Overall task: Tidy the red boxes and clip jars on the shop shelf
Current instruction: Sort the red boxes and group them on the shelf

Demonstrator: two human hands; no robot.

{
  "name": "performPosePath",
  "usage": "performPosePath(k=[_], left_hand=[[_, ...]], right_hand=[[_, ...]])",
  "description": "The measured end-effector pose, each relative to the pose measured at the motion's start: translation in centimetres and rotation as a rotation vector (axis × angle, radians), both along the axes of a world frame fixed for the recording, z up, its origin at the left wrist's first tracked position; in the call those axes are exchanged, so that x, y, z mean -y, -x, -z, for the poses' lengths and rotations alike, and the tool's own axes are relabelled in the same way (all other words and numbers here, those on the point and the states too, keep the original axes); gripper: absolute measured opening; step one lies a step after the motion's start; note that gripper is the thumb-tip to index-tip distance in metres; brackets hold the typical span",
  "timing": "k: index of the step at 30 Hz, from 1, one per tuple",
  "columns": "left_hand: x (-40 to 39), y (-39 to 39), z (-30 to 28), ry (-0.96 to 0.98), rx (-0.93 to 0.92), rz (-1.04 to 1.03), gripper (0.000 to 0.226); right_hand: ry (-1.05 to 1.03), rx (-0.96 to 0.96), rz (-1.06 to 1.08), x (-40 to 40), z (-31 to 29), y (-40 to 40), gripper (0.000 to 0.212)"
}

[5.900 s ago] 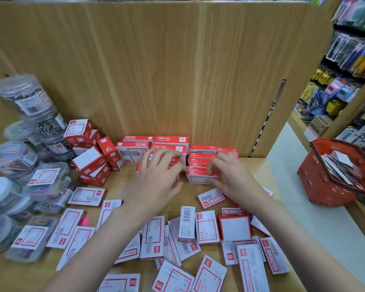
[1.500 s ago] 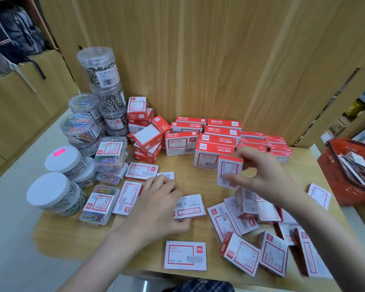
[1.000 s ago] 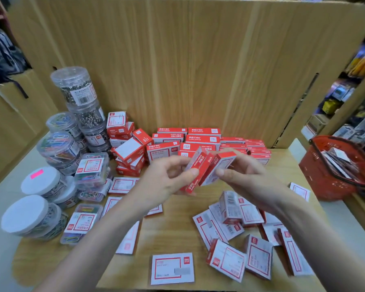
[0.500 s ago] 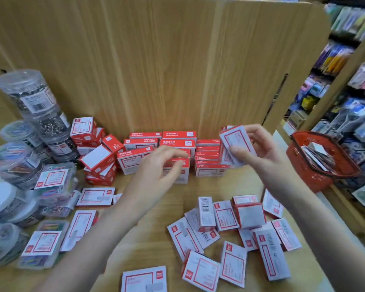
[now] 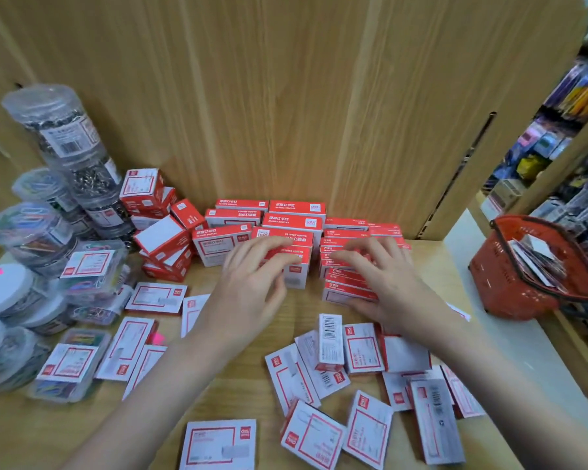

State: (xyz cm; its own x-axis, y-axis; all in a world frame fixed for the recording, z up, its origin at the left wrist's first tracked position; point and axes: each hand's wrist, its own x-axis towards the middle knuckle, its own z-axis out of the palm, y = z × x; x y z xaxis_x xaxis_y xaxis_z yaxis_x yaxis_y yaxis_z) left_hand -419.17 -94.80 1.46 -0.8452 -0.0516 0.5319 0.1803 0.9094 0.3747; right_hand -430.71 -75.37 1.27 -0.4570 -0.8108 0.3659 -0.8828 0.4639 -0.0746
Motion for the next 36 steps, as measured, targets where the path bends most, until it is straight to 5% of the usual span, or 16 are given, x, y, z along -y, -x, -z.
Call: performPosePath(k=[4, 9, 12, 15, 19, 25, 36], left_hand=[[-1.3, -1.8, -0.6, -0.112, -0.068, 0.066, 0.027], [-1.1, -3.1, 0.2, -0.301, 0.251, 0.289, 0.032], [-1.7, -2.1, 0.3, -0.326, 0.484, 0.371, 0.051], [-2.5, -1.0, 0.7, -0.197, 0.619, 0.419, 0.064], [-2.2, -1.0, 1.1, -0.210, 0.552, 0.381, 0.065], [-0.6, -1.7, 0.7, -0.476, 0.389, 0.143, 0.055], [5.2, -7.6, -0.3, -0.577, 0.069, -0.206, 0.054]], right_hand=[[0.017, 0.151, 0.030, -1.5, -0.3, 0.5, 0.057], [0.102, 0.412, 0.001, -4.6, -2.9, -0.9, 0.035], [-0.088, 0.571, -0.005, -5.7, -3.5, -2.9, 0.036], [-0.265, 0.531, 0.048, -5.0, -2.2, -4.6, 0.049], [-0.153, 0.492, 0.062, -4.6, -1.1, -5.5, 0.044], [0.552, 1.034, 0.000, -3.8, -3.3, -4.8, 0.031], [0.407, 0.870, -0.192, 7.0, -6.5, -4.5, 0.055]])
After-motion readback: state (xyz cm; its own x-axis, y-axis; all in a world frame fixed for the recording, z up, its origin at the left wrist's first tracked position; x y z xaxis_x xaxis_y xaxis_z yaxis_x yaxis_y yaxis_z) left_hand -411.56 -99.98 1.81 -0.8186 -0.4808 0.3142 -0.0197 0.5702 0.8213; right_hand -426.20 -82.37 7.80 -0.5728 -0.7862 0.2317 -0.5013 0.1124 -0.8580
